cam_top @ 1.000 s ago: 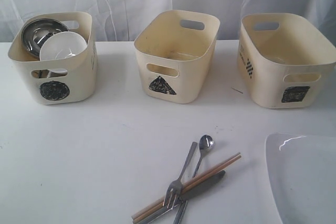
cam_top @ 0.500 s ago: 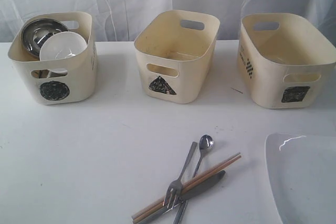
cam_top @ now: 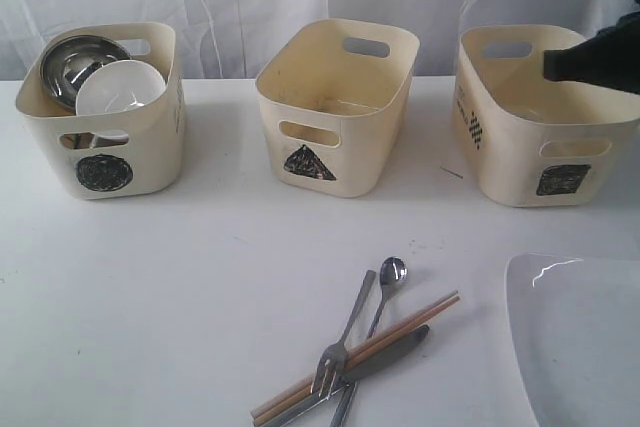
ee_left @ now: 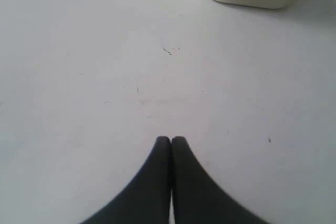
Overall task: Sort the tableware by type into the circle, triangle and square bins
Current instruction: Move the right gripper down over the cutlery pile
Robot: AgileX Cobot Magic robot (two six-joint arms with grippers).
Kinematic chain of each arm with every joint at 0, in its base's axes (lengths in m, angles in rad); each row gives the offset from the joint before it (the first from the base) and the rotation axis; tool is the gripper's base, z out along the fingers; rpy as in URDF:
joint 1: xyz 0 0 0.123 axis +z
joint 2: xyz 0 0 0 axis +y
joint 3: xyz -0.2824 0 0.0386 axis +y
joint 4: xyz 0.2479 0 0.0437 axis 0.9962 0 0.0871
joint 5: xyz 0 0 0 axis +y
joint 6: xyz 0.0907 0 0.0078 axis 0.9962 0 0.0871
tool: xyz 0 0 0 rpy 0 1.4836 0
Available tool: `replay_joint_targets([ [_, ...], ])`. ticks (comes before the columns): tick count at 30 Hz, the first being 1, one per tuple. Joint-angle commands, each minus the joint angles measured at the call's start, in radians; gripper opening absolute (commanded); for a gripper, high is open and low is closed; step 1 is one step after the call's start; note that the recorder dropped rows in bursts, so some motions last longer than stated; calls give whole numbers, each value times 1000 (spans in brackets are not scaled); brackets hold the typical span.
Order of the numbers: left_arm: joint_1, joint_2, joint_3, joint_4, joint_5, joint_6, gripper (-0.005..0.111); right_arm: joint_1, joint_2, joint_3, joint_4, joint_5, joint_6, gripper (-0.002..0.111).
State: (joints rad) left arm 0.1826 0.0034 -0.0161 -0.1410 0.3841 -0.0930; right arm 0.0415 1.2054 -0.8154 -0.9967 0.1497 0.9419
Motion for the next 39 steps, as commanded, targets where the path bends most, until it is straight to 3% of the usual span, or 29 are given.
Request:
replay_joint_targets([
  [1,-8,-3,10,4,36,-4,0,186,9,-17,335,176,-273,0],
  [5,-8,-3,10,4,36,-4,0,299,119,-37,530,503,-529,0],
  [9,-8,-3,10,4,36,-4,0,354,201,-89,876,771,-774,0],
  [11,-8,-3,10,4,36,-4,0,378,213,-107,1059,770,-918,0],
  [15,-8,-3,10,4,36,-4,0,431,227,-132,1342,601,-1068,0],
  [19,-8,-3,10,4,36,-4,0,467,282,-168,1365,506,-1070,0],
  [24,-8,-3,10,4,36,-4,0,466,391,-226,1397,571,-1070,2],
  [33,-8,-3,10,4,36,-4,0,466,543,-280,1397,752,-1074,43],
  [39,-8,-3,10,4,36,-4,0,466,600,-280,1409,639,-934,45],
])
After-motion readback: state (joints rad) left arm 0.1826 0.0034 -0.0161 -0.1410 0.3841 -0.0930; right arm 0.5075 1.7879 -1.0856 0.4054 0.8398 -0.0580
